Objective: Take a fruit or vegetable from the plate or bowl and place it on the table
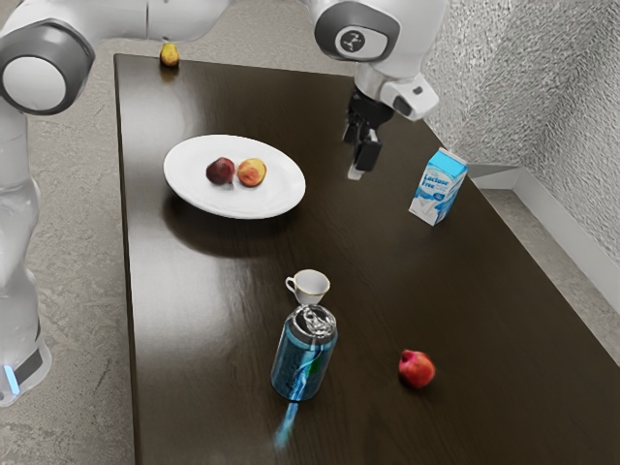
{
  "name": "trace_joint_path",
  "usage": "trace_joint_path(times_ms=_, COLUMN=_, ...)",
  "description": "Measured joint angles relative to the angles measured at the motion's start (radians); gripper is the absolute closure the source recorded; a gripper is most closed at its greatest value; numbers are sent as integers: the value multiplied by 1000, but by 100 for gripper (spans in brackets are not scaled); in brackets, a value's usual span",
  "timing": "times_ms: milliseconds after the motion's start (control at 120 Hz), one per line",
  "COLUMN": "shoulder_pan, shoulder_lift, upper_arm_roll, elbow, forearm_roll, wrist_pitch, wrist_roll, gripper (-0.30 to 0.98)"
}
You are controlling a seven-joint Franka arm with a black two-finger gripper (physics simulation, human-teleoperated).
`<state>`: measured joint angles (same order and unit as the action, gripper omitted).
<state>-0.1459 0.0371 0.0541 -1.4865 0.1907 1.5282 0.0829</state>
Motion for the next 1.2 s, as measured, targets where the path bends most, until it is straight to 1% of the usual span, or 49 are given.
trace_joint_path(times_ms=250, shoulder_pan=39, shoulder_lift=-13, upper_arm_roll=4, elbow=-9, forearm_roll=4, wrist_pitch=51, wrist_roll=14, gripper=0)
trace_joint_path(times_ms=300, shoulder_pan=43, shoulder_lift=-59, upper_arm_roll=4, elbow=-71, forearm_roll=-1, wrist_pitch=55, wrist_roll=15, gripper=0)
trace_joint_path(times_ms=342, shoulder_pan=52, shoulder_lift=-115, upper_arm_roll=5, elbow=-158, forearm_roll=-29, wrist_pitch=58, wrist_roll=16, gripper=0)
trace_joint_path(times_ms=375, shoulder_pan=94, shoulder_lift=-163, upper_arm_roll=5, elbow=-227, forearm_roll=-43, wrist_pitch=60, wrist_roll=19, gripper=0)
trace_joint_path(times_ms=442, shoulder_pan=251, shoulder_lift=-243, upper_arm_roll=3, elbow=-339, forearm_roll=-55, wrist_pitch=65, wrist_roll=28, gripper=0)
trace_joint_path(times_ms=483, shoulder_pan=324, shoulder_lift=-288, upper_arm_roll=3, elbow=-412, forearm_roll=-63, wrist_pitch=74, wrist_roll=33, gripper=0)
trace_joint_path(times_ms=525, shoulder_pan=367, shoulder_lift=-316, upper_arm_roll=4, elbow=-472, forearm_roll=-68, wrist_pitch=92, wrist_roll=39, gripper=0)
trace_joint_path(times_ms=592, shoulder_pan=405, shoulder_lift=-335, upper_arm_roll=21, elbow=-546, forearm_roll=-80, wrist_pitch=126, wrist_roll=47, gripper=0)
trace_joint_path(times_ms=708, shoulder_pan=443, shoulder_lift=-341, upper_arm_roll=58, elbow=-605, forearm_roll=-92, wrist_pitch=175, wrist_roll=66, gripper=0)
trace_joint_path(times_ms=875, shoulder_pan=446, shoulder_lift=-362, upper_arm_roll=60, elbow=-626, forearm_roll=-73, wrist_pitch=212, wrist_roll=87, gripper=0)
trace_joint_path(times_ms=1000, shoulder_pan=450, shoulder_lift=-405, upper_arm_roll=59, elbow=-694, forearm_roll=-85, wrist_pitch=223, wrist_roll=87, gripper=0)
trace_joint_path(times_ms=1200, shoulder_pan=458, shoulder_lift=-413, upper_arm_roll=61, elbow=-747, forearm_roll=-115, wrist_pitch=238, wrist_roll=79, gripper=0)
